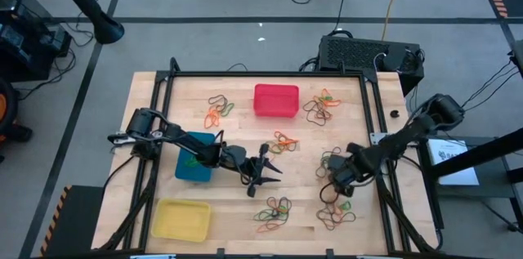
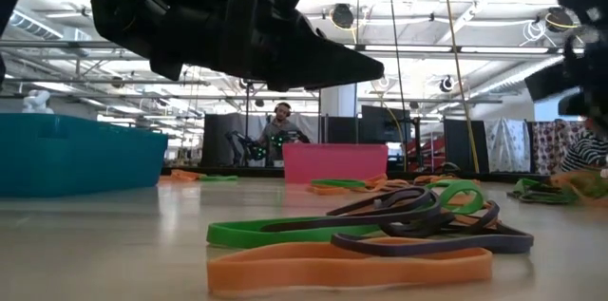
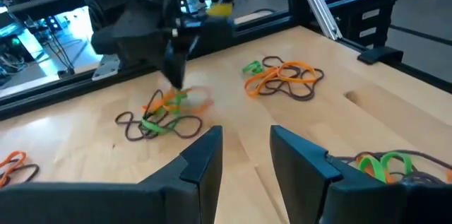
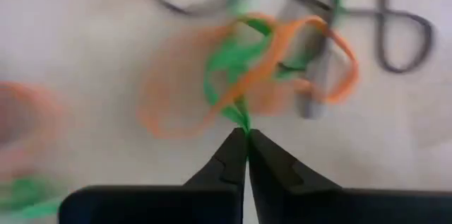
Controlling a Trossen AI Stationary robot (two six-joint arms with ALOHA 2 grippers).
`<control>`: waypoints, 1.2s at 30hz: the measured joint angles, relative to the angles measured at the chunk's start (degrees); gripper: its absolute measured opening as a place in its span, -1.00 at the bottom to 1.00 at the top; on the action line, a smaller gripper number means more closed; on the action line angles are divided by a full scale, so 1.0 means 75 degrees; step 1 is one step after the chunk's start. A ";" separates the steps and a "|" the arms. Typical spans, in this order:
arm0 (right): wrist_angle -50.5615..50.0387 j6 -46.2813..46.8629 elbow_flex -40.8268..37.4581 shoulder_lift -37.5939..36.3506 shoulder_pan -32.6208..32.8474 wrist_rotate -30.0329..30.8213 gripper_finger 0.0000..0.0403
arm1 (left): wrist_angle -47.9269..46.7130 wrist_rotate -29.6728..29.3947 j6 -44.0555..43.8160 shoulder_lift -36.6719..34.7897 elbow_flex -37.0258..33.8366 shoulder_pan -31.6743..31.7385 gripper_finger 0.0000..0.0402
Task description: Sort rubber bands into baskets
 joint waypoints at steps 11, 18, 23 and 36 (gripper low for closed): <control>-0.2648 0.0249 0.1440 -0.0175 -0.0875 -0.2866 -1.00 | 0.0018 0.0003 -0.0006 0.0000 0.0034 -0.0010 -0.36; -0.0648 -0.0813 0.1728 -0.0172 -0.0872 -0.1712 -1.00 | 0.0643 0.0170 -0.0015 0.0009 0.0078 -0.0061 -0.36; 0.2017 -0.2428 0.1732 -0.0172 -0.0872 -0.1023 -1.00 | 0.0980 0.0184 0.0029 0.0371 0.0564 -0.0274 -0.36; 0.3868 -0.3879 0.1732 -0.0175 -0.0866 -0.0980 -1.00 | 0.0538 0.0033 0.0459 0.1562 0.2435 -0.0455 -0.36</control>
